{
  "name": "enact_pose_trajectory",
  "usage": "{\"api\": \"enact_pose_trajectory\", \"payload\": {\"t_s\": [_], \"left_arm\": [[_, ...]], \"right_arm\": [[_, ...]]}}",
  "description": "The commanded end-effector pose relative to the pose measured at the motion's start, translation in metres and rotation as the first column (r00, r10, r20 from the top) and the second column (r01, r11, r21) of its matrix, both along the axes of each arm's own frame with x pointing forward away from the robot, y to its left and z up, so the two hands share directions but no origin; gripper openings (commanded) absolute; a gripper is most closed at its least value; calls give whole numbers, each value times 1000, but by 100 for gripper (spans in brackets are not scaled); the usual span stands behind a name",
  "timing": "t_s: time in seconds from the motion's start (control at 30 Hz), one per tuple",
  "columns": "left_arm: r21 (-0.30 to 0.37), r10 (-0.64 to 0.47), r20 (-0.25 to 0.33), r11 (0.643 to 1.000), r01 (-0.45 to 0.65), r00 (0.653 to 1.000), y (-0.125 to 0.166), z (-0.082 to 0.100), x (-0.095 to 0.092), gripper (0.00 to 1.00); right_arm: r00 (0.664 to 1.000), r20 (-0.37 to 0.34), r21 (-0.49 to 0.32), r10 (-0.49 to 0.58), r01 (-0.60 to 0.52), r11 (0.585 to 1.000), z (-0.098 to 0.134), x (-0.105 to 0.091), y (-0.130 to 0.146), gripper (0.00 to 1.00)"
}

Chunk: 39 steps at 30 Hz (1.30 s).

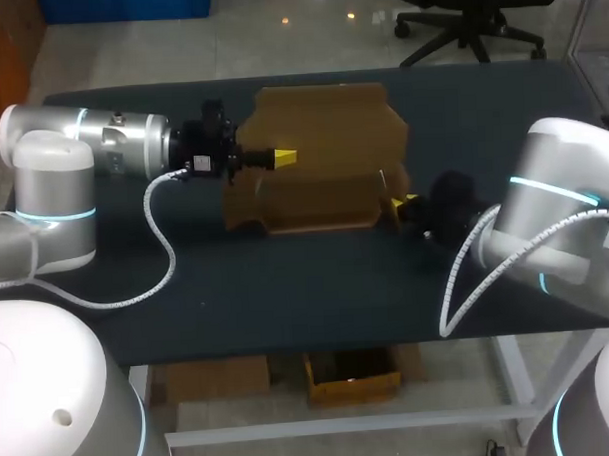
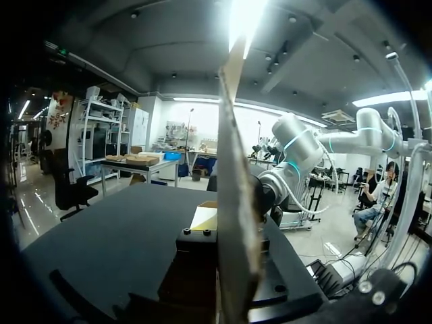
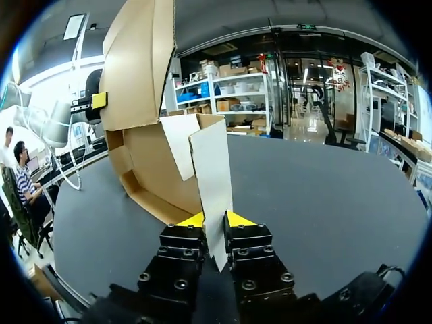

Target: Assemble the packaging by folding the flat box into shape, placing the metal phone stand inside, and closing the box properly

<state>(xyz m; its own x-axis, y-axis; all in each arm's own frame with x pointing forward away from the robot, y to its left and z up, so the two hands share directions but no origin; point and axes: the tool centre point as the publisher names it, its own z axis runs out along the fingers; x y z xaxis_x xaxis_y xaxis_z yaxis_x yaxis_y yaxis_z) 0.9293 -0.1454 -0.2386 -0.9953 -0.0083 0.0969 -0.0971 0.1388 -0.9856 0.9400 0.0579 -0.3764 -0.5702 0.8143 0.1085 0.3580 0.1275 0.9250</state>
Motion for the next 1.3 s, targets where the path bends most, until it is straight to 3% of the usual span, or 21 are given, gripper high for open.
{"api": "enact_pose_trajectory", "payload": {"t_s": [0.03, 0.63, 0.93, 1.0, 1.3], "left_arm": [[0, -2, 0, 1000, 2, 1000, -2, -5, 0, 0], [0, -2, 0, 1000, 2, 1000, -2, -5, 0, 0], [0, -2, 0, 1000, 2, 1000, -2, -5, 0, 0], [0, -2, 0, 1000, 2, 1000, -2, -5, 0, 0], [0, -2, 0, 1000, 2, 1000, -2, -5, 0, 0]], "right_arm": [[998, 9, -23, -60, 60, 998, -3, 4, 13, 17], [997, 3, -19, -80, 80, 997, -5, -5, 24, 28], [995, -5, -8, -95, 95, 995, -6, -15, 21, 36], [995, -4, -6, -95, 95, 995, -5, -16, 20, 42], [993, -5, -17, -119, 119, 993, -4, -23, 6, 44]]}}
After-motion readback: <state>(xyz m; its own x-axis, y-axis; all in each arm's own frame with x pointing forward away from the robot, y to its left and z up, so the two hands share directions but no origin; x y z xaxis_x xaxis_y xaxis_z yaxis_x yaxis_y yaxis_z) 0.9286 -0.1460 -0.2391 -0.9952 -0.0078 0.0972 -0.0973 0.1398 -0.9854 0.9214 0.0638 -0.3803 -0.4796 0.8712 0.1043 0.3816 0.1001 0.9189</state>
